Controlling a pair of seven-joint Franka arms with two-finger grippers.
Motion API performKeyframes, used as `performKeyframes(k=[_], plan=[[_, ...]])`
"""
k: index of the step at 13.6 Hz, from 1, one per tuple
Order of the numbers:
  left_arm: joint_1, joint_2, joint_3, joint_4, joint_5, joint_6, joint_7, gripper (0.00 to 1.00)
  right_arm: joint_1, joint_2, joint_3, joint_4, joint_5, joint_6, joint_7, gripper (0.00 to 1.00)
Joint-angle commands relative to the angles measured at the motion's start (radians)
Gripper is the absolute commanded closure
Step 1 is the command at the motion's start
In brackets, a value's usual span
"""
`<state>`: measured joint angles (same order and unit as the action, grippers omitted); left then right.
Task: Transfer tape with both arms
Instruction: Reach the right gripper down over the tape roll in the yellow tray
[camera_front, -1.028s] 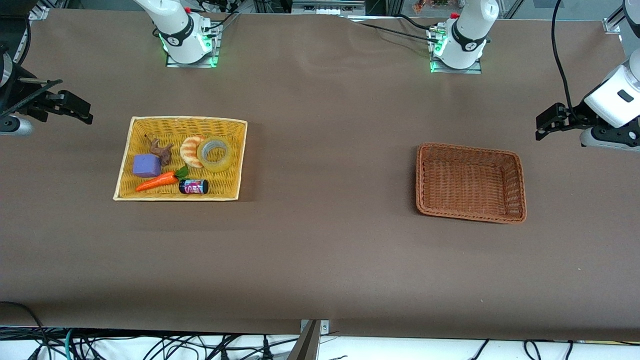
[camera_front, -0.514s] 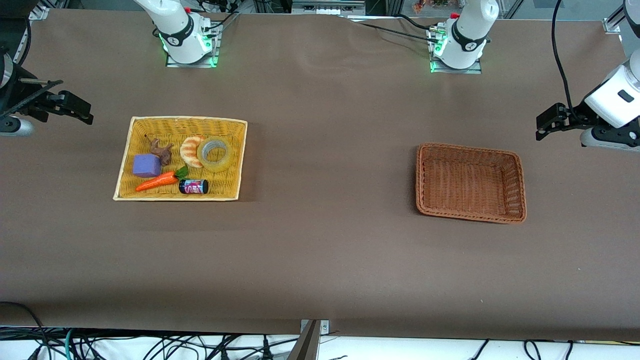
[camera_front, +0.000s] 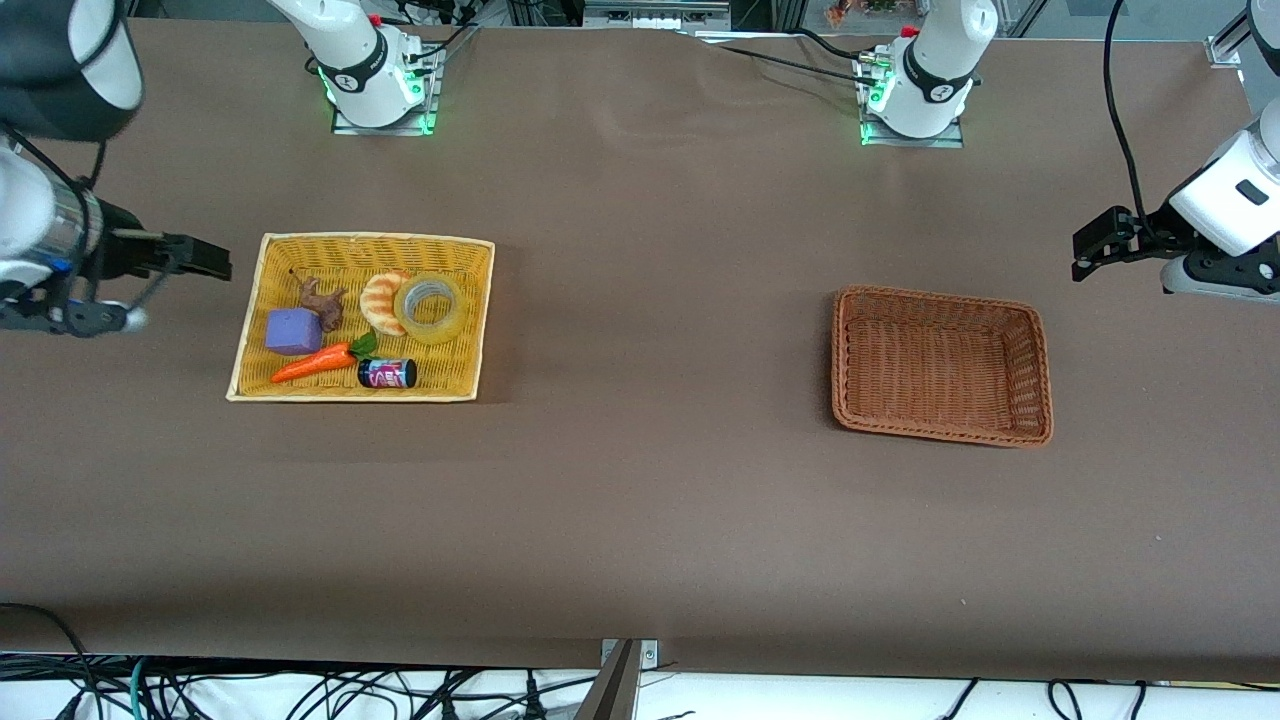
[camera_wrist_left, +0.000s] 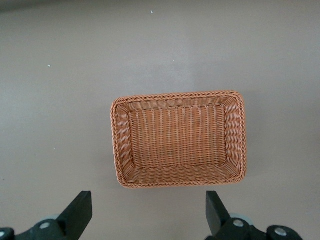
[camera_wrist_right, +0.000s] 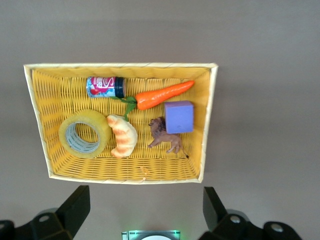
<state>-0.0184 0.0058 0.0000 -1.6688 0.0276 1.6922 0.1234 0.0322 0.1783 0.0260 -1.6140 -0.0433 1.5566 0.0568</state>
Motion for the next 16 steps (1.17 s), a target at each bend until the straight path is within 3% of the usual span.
performKeyframes(k=[1, 9, 16], plan=[[0.005, 0.013, -0.003, 0.031, 0.003, -0.02, 0.002, 0.0, 0.035, -0.02, 0.032, -0.157, 0.0, 0.147, 0.089, 0.0], [0.005, 0.013, -0.003, 0.031, 0.003, -0.02, 0.002, 0.0, 0.035, -0.056, 0.136, -0.527, 0.016, 0.514, 0.253, 0.0], [0.005, 0.013, -0.003, 0.031, 0.003, -0.02, 0.002, 0.0, 0.035, -0.046, 0.146, -0.711, 0.016, 0.776, 0.259, 0.0]])
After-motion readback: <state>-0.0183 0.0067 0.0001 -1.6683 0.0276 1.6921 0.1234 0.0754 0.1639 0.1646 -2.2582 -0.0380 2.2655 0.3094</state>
